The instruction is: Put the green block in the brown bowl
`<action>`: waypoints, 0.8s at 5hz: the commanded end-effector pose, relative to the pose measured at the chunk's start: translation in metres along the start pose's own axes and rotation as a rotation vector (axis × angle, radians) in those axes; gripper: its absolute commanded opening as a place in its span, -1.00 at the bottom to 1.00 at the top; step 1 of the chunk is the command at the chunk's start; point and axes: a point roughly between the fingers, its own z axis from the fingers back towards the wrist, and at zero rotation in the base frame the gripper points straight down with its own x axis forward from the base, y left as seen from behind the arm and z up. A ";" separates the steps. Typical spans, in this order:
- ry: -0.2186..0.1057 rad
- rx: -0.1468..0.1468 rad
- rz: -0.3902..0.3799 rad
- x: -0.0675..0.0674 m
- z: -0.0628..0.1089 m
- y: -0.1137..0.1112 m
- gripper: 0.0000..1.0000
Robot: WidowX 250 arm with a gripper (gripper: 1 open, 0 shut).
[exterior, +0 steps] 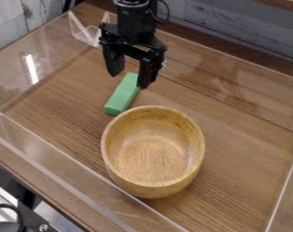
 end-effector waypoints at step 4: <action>-0.081 0.002 -0.004 0.006 0.009 0.008 1.00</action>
